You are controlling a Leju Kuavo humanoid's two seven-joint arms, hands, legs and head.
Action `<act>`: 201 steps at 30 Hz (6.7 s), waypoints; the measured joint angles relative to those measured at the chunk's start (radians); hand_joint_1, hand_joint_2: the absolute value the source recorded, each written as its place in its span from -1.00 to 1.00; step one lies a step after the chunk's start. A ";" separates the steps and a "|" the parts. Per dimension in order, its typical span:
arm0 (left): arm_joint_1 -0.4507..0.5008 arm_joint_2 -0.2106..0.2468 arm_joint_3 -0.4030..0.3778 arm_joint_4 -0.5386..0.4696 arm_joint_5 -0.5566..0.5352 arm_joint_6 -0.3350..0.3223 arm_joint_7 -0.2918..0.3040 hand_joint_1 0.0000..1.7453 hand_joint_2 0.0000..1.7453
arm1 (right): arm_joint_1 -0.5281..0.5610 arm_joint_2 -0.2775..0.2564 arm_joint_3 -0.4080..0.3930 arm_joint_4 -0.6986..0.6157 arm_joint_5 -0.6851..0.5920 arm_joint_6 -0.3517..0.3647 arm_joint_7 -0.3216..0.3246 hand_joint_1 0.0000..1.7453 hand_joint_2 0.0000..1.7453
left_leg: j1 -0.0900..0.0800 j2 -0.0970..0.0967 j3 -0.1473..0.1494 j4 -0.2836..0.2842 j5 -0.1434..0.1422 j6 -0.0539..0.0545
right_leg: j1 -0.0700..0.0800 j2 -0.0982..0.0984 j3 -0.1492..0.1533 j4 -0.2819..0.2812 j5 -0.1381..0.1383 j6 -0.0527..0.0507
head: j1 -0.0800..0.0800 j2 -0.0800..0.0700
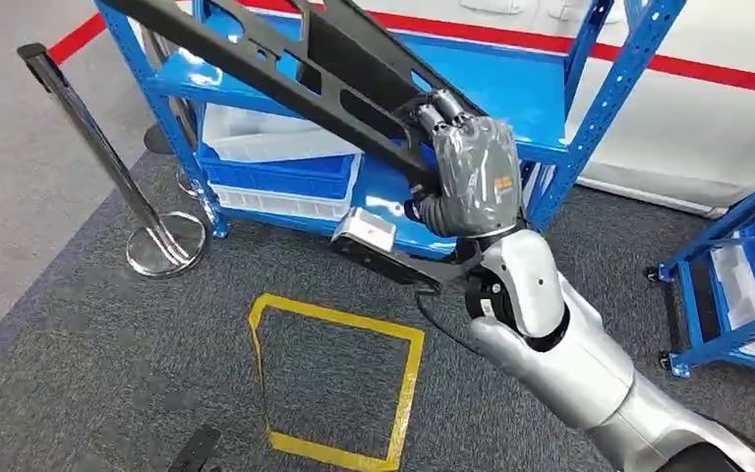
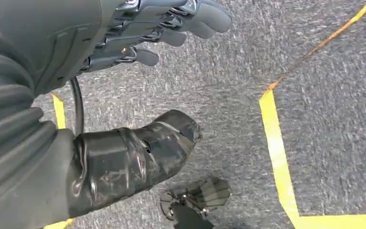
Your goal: Take the parts from the cabinet and place them on the table.
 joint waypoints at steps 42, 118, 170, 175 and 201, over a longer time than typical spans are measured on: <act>0.013 -0.013 0.005 0.000 0.021 0.020 -0.019 -1.00 1.00 | 0.010 -0.041 -0.016 -0.035 0.116 0.045 0.006 1.00 1.00 | -0.002 -0.088 -0.055 0.021 0.033 -0.020 | 0.006 0.040 0.070 -0.132 0.081 -0.022 | -0.005 0.000; 0.000 0.009 0.080 0.012 0.079 -0.018 -0.187 -1.00 1.00 | 0.008 -0.119 -0.091 -0.134 0.061 0.072 0.019 1.00 1.00 | -0.019 0.018 -0.067 0.030 0.022 -0.012 | -0.001 -0.100 0.088 -0.137 0.062 -0.002 | -0.027 0.000; 0.002 0.028 0.069 0.012 0.014 -0.106 -0.106 -1.00 1.00 | 0.113 -0.175 -0.170 -0.150 0.027 0.004 0.002 1.00 1.00 | -0.004 -0.018 -0.152 0.233 -0.083 -0.038 | -0.012 0.000 0.088 -0.134 0.061 -0.030 | -0.035 0.000; 0.005 0.030 0.069 0.012 0.014 -0.109 -0.106 -1.00 1.00 | 0.116 -0.175 -0.170 -0.149 0.026 0.005 0.002 1.00 1.00 | -0.004 -0.015 -0.166 0.179 0.026 -0.034 | -0.013 -0.001 0.130 -0.133 0.026 -0.023 | -0.035 0.000; -0.006 0.034 0.065 0.012 -0.017 0.032 -0.037 -1.00 1.00 | 0.120 -0.182 -0.170 -0.155 0.014 0.033 0.009 1.00 1.00 | -0.008 -0.023 -0.092 0.258 -0.148 -0.029 | -0.002 0.001 0.023 -0.138 0.127 -0.035 | -0.036 0.000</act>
